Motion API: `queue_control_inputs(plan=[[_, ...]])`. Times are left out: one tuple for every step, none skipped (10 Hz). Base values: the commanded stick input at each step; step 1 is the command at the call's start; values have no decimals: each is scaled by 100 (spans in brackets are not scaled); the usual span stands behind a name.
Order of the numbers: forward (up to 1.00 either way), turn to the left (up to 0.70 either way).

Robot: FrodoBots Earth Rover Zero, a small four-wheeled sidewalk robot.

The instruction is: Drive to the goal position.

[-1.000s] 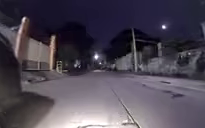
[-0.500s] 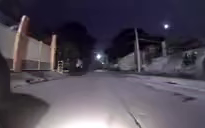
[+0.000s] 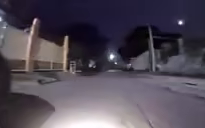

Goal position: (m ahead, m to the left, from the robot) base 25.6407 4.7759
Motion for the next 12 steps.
queue_control_inputs(plan=[[50,0],[50,0],[50,0],[50,0],[50,0],[50,0],[50,0],[50,0],[40,0],[0,0],[0,0],[14,0]])
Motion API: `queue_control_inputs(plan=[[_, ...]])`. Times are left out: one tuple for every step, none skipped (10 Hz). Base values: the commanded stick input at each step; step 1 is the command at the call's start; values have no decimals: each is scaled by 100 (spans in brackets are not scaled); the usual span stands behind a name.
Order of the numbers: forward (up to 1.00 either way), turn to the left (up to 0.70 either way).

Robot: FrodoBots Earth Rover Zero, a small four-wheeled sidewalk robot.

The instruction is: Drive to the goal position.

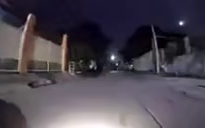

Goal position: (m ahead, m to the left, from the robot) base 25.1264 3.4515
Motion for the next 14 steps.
queue_control_inputs(plan=[[38,0],[50,0],[50,0],[50,0],[50,0],[50,0],[50,0],[50,0],[50,0],[50,0],[50,0],[50,0],[50,0],[50,0]])
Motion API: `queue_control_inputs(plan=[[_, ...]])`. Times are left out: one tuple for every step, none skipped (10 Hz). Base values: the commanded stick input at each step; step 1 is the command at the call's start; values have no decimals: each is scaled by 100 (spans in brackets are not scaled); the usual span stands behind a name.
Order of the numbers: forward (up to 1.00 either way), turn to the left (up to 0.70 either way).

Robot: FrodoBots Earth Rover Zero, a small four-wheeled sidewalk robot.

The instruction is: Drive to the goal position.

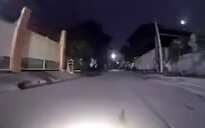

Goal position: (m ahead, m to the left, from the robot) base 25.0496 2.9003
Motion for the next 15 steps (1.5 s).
queue_control_inputs(plan=[[50,0],[50,0],[50,0],[50,0],[50,50],[50,50],[50,50],[50,50],[50,43],[50,5],[50,0],[50,0],[50,0],[50,0],[50,0]])
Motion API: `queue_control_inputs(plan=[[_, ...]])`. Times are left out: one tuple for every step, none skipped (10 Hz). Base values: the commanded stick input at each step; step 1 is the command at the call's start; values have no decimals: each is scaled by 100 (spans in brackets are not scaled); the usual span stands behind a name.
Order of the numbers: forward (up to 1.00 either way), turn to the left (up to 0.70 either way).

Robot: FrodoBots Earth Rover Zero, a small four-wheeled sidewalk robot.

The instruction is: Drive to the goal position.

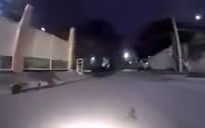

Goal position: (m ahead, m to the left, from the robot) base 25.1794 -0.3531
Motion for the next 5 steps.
queue_control_inputs(plan=[[50,0],[50,0],[50,0],[50,0],[50,0]])
